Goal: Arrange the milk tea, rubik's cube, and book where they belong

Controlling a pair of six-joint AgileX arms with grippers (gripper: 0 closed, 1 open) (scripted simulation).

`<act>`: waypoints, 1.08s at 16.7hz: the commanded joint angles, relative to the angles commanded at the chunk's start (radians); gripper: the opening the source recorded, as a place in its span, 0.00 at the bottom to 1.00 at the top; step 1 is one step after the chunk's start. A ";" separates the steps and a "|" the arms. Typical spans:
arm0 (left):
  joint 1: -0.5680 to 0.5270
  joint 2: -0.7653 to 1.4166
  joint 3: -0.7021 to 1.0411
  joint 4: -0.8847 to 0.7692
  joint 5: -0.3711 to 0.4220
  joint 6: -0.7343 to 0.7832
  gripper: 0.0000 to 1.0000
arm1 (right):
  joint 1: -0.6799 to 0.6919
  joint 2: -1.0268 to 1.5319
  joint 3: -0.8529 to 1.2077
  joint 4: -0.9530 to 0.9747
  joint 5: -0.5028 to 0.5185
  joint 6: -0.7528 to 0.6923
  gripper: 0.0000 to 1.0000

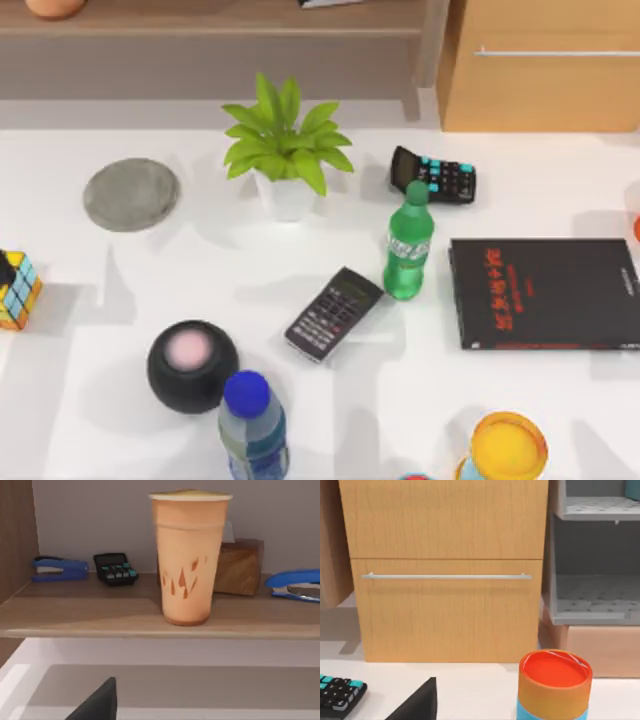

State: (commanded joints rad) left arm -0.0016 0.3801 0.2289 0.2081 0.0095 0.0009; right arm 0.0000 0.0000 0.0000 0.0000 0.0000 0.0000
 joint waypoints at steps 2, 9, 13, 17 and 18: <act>-0.001 0.185 0.097 0.088 0.004 0.000 1.00 | 0.000 0.000 0.000 0.000 0.000 0.000 1.00; -0.003 0.904 0.453 0.412 0.019 0.002 1.00 | 0.000 0.000 0.000 0.000 0.000 0.000 1.00; -0.004 1.230 0.613 0.557 0.025 0.003 1.00 | 0.000 0.000 0.000 0.000 0.000 0.000 1.00; -0.005 1.397 0.702 0.638 0.029 0.003 1.00 | 0.000 0.000 0.000 0.000 0.000 0.000 1.00; -0.005 1.412 0.710 0.645 0.029 0.003 1.00 | 0.000 0.000 0.000 0.000 0.000 0.000 1.00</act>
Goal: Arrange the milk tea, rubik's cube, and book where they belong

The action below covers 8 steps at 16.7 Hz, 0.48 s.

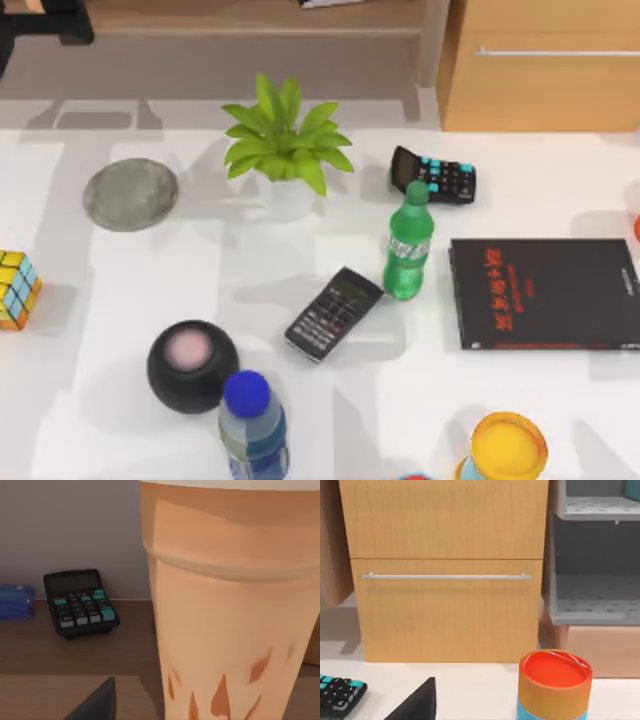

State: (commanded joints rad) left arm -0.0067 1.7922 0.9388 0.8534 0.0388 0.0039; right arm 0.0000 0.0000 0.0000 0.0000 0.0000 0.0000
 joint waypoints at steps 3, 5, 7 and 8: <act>0.000 0.005 0.003 0.002 0.000 0.000 1.00 | 0.000 0.000 0.000 0.000 0.000 0.000 1.00; 0.002 0.002 -0.002 0.000 0.000 0.000 1.00 | 0.000 0.000 0.000 0.000 0.000 0.000 1.00; 0.001 0.014 0.014 -0.003 0.000 0.000 1.00 | 0.000 0.000 0.000 0.000 0.000 0.000 1.00; 0.000 0.032 0.038 -0.009 0.000 0.000 1.00 | 0.000 0.000 0.000 0.000 0.000 0.000 1.00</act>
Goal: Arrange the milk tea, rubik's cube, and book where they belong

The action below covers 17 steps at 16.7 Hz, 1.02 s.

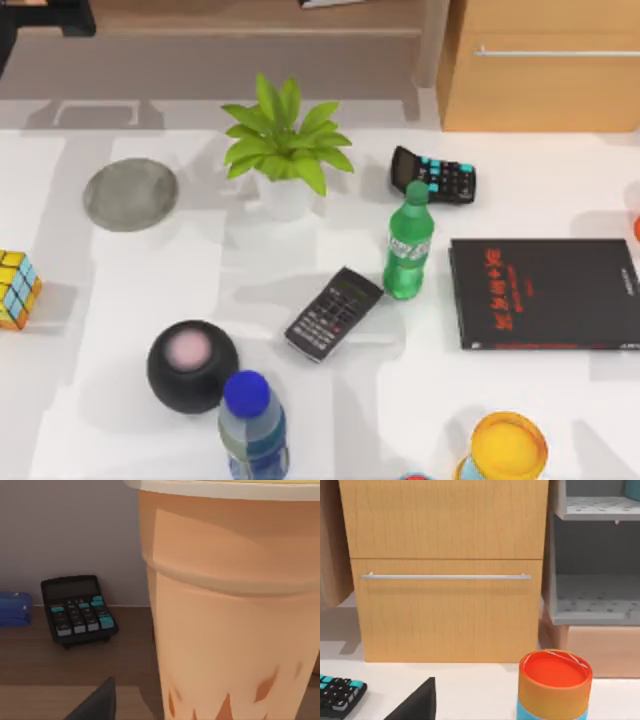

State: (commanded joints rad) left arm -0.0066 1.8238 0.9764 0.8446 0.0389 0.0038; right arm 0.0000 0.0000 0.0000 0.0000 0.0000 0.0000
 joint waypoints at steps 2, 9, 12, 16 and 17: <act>-0.002 0.051 0.071 -0.018 0.000 0.000 1.00 | 0.000 0.000 0.000 0.000 0.000 0.000 1.00; -0.007 0.229 0.332 -0.099 -0.003 -0.001 1.00 | 0.000 0.000 0.000 0.000 0.000 0.000 1.00; -0.008 0.236 0.341 -0.102 -0.004 -0.001 1.00 | 0.000 0.000 0.000 0.000 0.000 0.000 1.00; -0.008 0.236 0.341 -0.102 -0.004 -0.001 0.77 | 0.000 0.000 0.000 0.000 0.000 0.000 1.00; -0.008 0.236 0.341 -0.102 -0.004 -0.001 0.70 | 0.000 0.000 0.000 0.000 0.000 0.000 1.00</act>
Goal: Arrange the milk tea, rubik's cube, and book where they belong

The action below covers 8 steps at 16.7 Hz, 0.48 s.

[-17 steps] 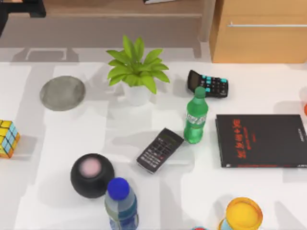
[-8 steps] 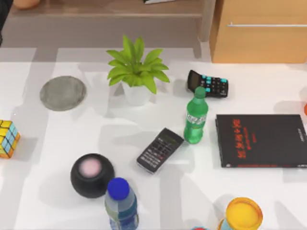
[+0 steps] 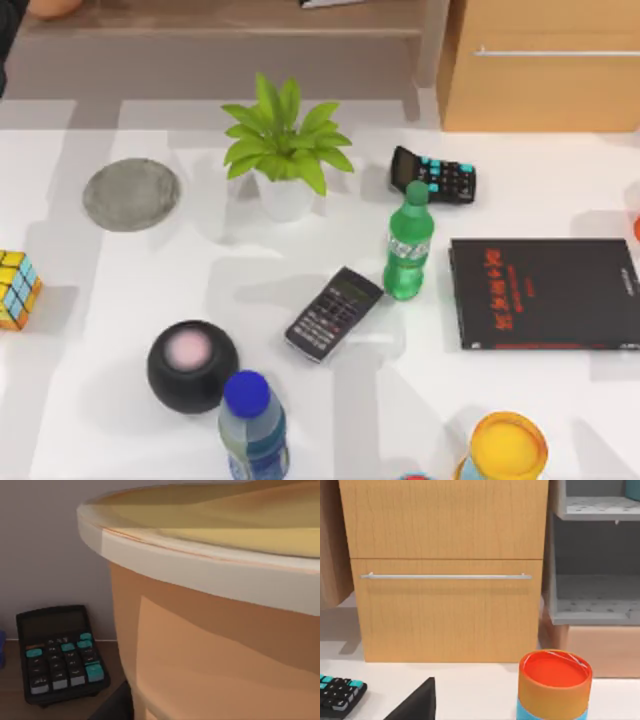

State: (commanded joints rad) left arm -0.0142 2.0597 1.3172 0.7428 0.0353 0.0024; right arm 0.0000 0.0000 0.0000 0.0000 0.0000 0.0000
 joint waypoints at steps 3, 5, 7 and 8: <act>0.000 0.000 0.000 0.000 0.000 0.000 0.47 | 0.000 0.000 0.000 0.000 0.000 0.000 1.00; 0.000 0.000 0.000 0.000 0.000 0.000 0.32 | 0.000 0.000 0.000 0.000 0.000 0.000 1.00; 0.000 0.000 0.000 0.000 0.000 0.000 0.17 | 0.000 0.000 0.000 0.000 0.000 0.000 1.00; 0.000 0.000 0.000 0.000 0.000 0.000 0.10 | 0.000 0.000 0.000 0.000 0.000 0.000 1.00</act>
State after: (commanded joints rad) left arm -0.0142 2.0597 1.3172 0.7428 0.0353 0.0024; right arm 0.0000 0.0000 0.0000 0.0000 0.0000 0.0000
